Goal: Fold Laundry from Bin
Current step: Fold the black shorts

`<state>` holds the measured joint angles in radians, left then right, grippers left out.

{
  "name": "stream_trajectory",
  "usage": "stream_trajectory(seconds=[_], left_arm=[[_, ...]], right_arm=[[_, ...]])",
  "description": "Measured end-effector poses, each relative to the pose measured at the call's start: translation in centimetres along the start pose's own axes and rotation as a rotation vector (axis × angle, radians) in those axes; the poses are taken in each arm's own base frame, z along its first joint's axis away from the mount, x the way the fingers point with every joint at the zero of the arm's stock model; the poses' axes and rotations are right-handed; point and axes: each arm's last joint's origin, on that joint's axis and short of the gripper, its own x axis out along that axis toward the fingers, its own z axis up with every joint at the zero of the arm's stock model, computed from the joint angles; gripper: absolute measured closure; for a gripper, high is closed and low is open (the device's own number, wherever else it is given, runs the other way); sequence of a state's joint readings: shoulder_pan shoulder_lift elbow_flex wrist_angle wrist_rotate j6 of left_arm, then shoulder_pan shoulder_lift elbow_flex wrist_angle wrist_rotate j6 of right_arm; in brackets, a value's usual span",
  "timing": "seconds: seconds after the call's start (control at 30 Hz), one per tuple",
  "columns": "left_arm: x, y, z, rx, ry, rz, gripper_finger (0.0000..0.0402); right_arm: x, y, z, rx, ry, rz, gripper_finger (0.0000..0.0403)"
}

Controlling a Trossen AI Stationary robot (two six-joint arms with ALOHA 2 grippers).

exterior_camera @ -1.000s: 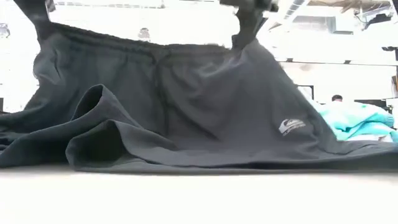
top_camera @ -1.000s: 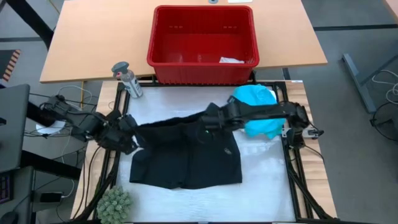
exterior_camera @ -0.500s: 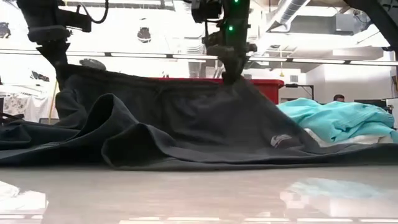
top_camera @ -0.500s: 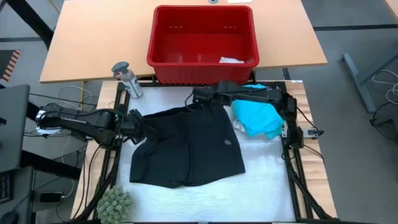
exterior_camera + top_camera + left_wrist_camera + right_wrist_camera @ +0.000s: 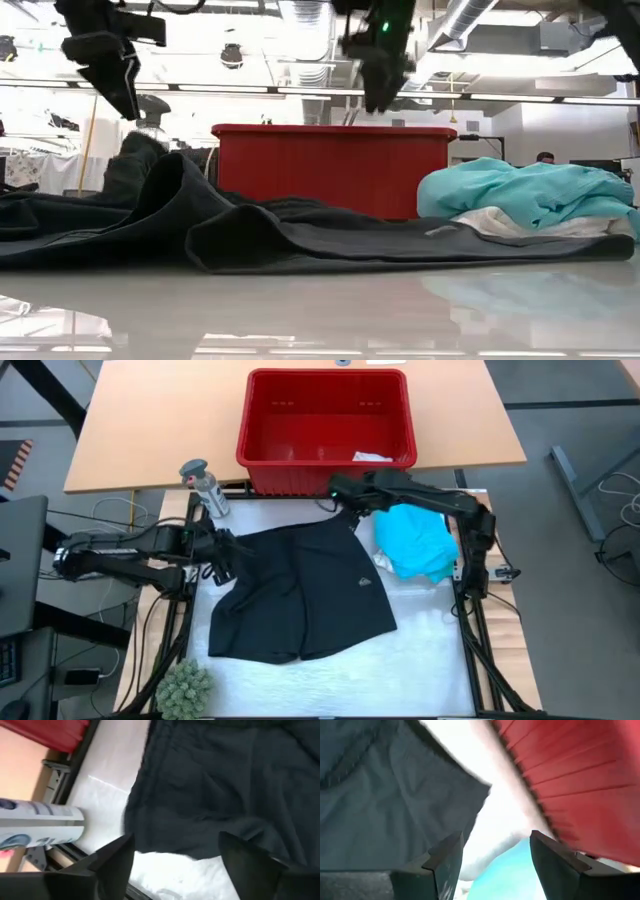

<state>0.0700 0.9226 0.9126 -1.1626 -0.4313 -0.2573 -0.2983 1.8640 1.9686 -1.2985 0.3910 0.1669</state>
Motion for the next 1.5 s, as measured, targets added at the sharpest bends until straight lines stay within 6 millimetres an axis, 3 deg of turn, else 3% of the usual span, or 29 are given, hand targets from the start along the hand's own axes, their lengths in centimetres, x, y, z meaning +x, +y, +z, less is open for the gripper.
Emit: stream_trajectory(seconds=[0.27,0.57,0.73,0.9,1.1,1.5], left_arm=[[-3.6,1.7,2.2,-0.049,-0.106,-0.104,0.0114],[-5.6,1.6,3.6,-0.055,-0.208,-0.331,0.0118],[-6.4,1.7,4.3,-0.057,-0.313,-0.392,0.0118],[-6.9,1.9,4.5,-0.069,-0.379,-0.394,0.0118],[-7.0,1.9,4.4,-0.076,-0.387,-0.396,0.0118],[-7.1,2.0,4.4,-0.088,-0.390,-0.396,0.0118]], right_arm=[[-8.3,-3.5,-2.2,0.090,-0.247,0.076,0.0148],[-16.8,-4.4,-7.0,0.004,-0.478,0.277,0.0148],[-20.4,-5.2,-9.9,0.011,-0.592,0.357,0.0148],[-22.7,-5.9,-12.4,0.033,-0.652,0.408,0.0148],[-23.9,-6.1,-14.6,0.046,-0.653,0.407,0.0148],[-24.3,-5.2,-15.2,0.005,-0.663,0.389,0.0148]])
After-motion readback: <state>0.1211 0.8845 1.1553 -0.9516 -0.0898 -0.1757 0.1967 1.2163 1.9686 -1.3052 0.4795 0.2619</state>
